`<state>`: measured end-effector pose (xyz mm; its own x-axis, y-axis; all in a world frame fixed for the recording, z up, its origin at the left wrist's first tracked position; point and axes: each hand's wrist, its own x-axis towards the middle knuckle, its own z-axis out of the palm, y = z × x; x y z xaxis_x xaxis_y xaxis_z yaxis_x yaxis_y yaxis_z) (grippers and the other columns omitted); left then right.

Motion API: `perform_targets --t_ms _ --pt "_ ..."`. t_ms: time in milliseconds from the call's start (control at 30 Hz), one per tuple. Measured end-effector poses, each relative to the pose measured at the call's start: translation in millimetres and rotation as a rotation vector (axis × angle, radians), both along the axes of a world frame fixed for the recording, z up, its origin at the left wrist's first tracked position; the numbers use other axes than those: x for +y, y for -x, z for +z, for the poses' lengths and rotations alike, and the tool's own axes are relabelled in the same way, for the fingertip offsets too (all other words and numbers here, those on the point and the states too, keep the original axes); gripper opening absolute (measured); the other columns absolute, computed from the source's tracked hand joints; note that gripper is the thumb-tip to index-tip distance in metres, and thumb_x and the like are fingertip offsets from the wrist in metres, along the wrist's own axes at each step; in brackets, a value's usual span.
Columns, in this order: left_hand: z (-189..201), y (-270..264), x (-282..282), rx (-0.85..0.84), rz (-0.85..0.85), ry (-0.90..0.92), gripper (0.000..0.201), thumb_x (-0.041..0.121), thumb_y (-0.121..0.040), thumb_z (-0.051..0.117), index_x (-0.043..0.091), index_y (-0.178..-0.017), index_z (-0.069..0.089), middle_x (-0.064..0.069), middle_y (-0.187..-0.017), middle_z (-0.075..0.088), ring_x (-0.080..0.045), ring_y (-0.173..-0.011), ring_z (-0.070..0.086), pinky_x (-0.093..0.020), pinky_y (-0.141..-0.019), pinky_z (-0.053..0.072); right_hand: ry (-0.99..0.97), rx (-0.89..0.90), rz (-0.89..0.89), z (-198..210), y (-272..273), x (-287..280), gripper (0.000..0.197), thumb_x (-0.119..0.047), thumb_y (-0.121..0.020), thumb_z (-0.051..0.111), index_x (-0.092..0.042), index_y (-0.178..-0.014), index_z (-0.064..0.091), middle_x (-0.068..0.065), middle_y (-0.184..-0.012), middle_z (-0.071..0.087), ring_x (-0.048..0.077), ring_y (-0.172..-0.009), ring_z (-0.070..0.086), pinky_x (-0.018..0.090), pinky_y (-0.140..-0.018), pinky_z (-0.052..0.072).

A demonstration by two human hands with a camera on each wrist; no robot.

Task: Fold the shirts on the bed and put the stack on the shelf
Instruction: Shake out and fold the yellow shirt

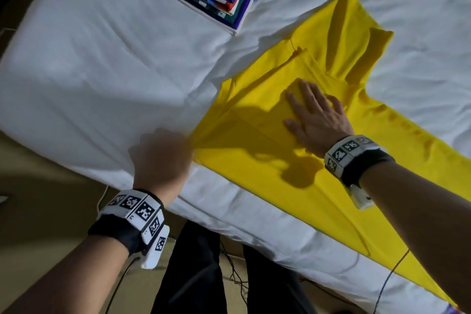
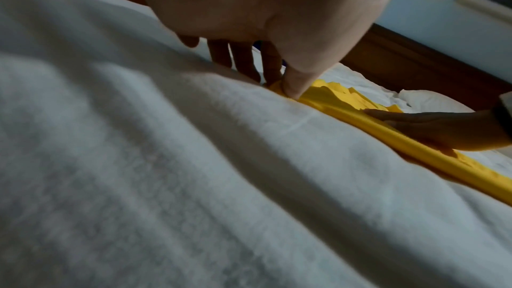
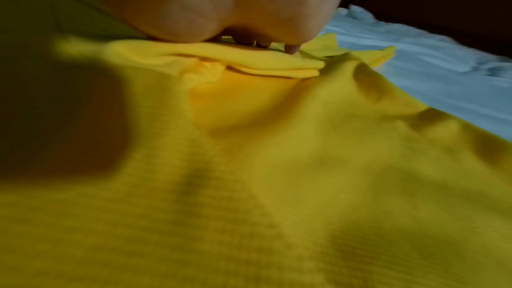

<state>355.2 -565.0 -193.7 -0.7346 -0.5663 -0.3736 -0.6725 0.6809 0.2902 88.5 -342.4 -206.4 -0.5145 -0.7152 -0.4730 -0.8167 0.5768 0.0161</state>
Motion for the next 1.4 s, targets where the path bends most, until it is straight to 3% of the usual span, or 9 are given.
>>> perform_targets --t_ms 167,300,433,600,700,933,1067,1233,1400 --pt "12.6 14.0 17.9 0.119 -0.176 0.107 0.047 0.030 -0.080 0.057 0.016 -0.125 0.061 -0.010 -0.136 0.054 -0.037 -0.121 0.049 -0.048 -0.092 0.036 0.113 0.063 -0.114 9.8 8.5 3.8 0.070 -0.062 -0.099 0.012 -0.024 -0.158 0.006 0.006 -0.166 -0.007 0.028 -0.152 0.001 0.052 -0.118 0.016" --pt "1.0 19.4 33.7 -0.020 -0.416 -0.012 0.068 0.056 -0.094 0.038 0.022 -0.153 0.037 -0.007 -0.163 0.029 -0.031 -0.146 0.033 -0.054 -0.106 0.034 0.056 0.010 0.044 4.6 -0.9 9.2 0.071 -0.065 -0.097 0.007 -0.028 -0.158 0.009 0.006 -0.166 -0.001 0.031 -0.152 0.008 0.053 -0.116 0.024" --pt "-9.3 15.1 32.8 -0.135 -0.437 -0.024 0.081 0.068 -0.095 0.024 0.016 -0.157 0.027 -0.010 -0.165 0.023 -0.030 -0.148 0.028 -0.056 -0.110 0.028 0.058 0.058 -0.100 6.0 22.4 2.3 0.062 -0.055 -0.102 0.028 -0.022 -0.154 0.025 0.008 -0.164 0.015 0.033 -0.148 0.019 0.054 -0.111 0.030" --pt "-16.8 12.9 35.2 -0.076 -0.371 -0.049 0.085 0.073 -0.093 0.015 0.024 -0.161 0.003 0.000 -0.169 -0.007 -0.024 -0.155 0.005 -0.053 -0.118 0.016 0.114 0.097 0.118 15.4 41.2 -45.1 0.065 -0.011 -0.088 0.061 -0.020 -0.148 0.037 0.010 -0.157 0.030 0.036 -0.138 0.034 0.055 -0.099 0.039" --pt "-18.6 12.3 34.7 -0.081 -0.363 -0.067 0.086 0.074 -0.092 0.012 0.026 -0.161 -0.004 0.003 -0.167 -0.017 -0.022 -0.155 -0.002 -0.052 -0.120 0.011 0.016 0.133 0.140 19.2 52.5 -72.9 0.070 -0.008 -0.086 0.063 -0.023 -0.148 0.035 0.009 -0.153 0.035 0.035 -0.135 0.033 0.052 -0.101 0.035" --pt "-20.4 11.8 32.7 -0.082 -0.373 -0.094 0.085 0.075 -0.092 0.010 0.028 -0.158 -0.015 0.006 -0.163 -0.028 -0.019 -0.154 -0.011 -0.050 -0.121 0.005 0.115 0.279 0.078 31.9 50.6 -94.7 0.018 -0.003 -0.085 0.061 -0.006 -0.103 0.064 0.014 -0.102 0.059 0.037 -0.107 0.047 0.050 -0.090 0.036" --pt "-20.5 12.2 30.7 -0.052 -0.361 -0.119 0.083 0.071 -0.094 0.013 0.025 -0.159 -0.012 0.003 -0.166 -0.018 -0.018 -0.155 -0.004 -0.050 -0.120 0.009 0.329 0.288 0.004 55.5 33.1 -58.7 0.015 -0.013 -0.080 0.059 -0.004 -0.090 0.067 0.013 -0.099 0.062 0.037 -0.100 0.052 0.048 -0.086 0.037" --pt "-14.8 16.8 25.2 0.025 -0.359 -0.067 0.079 0.056 -0.092 0.031 0.008 -0.155 0.029 -0.011 -0.159 0.036 -0.029 -0.141 0.041 -0.050 -0.108 0.028 0.529 0.194 -0.049 83.7 -35.6 30.8 0.010 -0.022 -0.074 0.058 -0.012 -0.078 0.058 0.004 -0.084 0.064 0.032 -0.099 0.057 0.047 -0.092 0.033" --pt "-11.6 25.1 17.7 -0.021 -0.469 0.017 0.078 0.049 -0.084 0.045 0.011 -0.152 0.037 -0.014 -0.158 0.037 -0.038 -0.134 0.048 -0.053 -0.098 0.039 0.426 0.195 -0.151 60.4 -121.6 99.6 0.006 -0.019 -0.078 0.062 -0.013 -0.077 0.062 0.003 -0.078 0.065 0.031 -0.088 0.060 0.048 -0.088 0.033"
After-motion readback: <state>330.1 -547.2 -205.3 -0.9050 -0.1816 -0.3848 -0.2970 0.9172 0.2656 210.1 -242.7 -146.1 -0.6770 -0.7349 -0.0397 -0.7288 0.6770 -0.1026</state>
